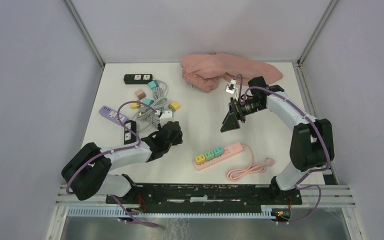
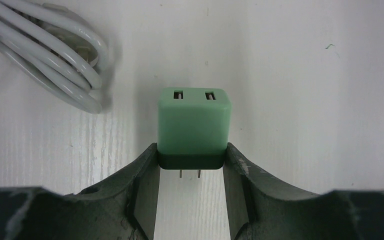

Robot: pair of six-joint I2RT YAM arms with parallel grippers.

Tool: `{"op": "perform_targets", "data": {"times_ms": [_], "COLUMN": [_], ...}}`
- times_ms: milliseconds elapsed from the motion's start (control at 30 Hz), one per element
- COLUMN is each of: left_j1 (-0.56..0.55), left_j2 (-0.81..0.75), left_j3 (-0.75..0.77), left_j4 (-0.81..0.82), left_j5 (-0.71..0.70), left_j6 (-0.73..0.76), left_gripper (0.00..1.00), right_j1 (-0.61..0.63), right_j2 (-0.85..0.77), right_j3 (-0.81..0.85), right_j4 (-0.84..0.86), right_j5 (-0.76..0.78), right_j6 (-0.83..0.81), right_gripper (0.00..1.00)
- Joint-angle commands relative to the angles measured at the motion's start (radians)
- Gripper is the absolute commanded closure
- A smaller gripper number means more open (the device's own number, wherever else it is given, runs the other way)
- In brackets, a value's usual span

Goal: Pull the plug off the socket
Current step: Place the plug at the center of the board.

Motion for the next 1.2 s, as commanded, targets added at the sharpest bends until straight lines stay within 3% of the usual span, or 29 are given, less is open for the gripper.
{"op": "perform_targets", "data": {"times_ms": [0,100,300,500,633,900,1167], "left_j1": [0.023,0.041,0.086,0.114,0.116,0.115,0.116], "left_j2": [0.036,0.064,0.126,0.168,0.164,0.106,-0.028], "left_j3": [0.07,0.087,0.127,0.172,0.179,0.196,0.162], "left_j4": [-0.023,-0.034,-0.058,-0.081,-0.083,-0.125,-0.1], "left_j5": [-0.052,-0.046,-0.041,-0.029,-0.017,0.03,0.2], "left_j6": [-0.061,-0.073,-0.088,-0.08,-0.068,-0.05,0.004], "left_gripper": [0.96,0.94,0.77,0.42,0.26,0.16,0.1], "right_j1": [-0.004,-0.005,-0.006,-0.007,-0.009,-0.009,-0.01], "right_j2": [-0.009,-0.007,-0.007,-0.008,-0.009,-0.012,-0.049], "right_j3": [0.034,0.034,0.034,0.033,0.032,0.033,0.028], "right_j4": [0.018,0.018,0.017,0.016,0.016,0.013,0.005], "right_j5": [-0.015,-0.016,-0.015,-0.013,-0.008,0.001,0.017], "right_j6": [-0.001,0.0,0.001,-0.002,-0.005,-0.013,-0.042], "right_gripper": [0.0,0.0,0.0,0.0,0.0,0.0,0.0]}}
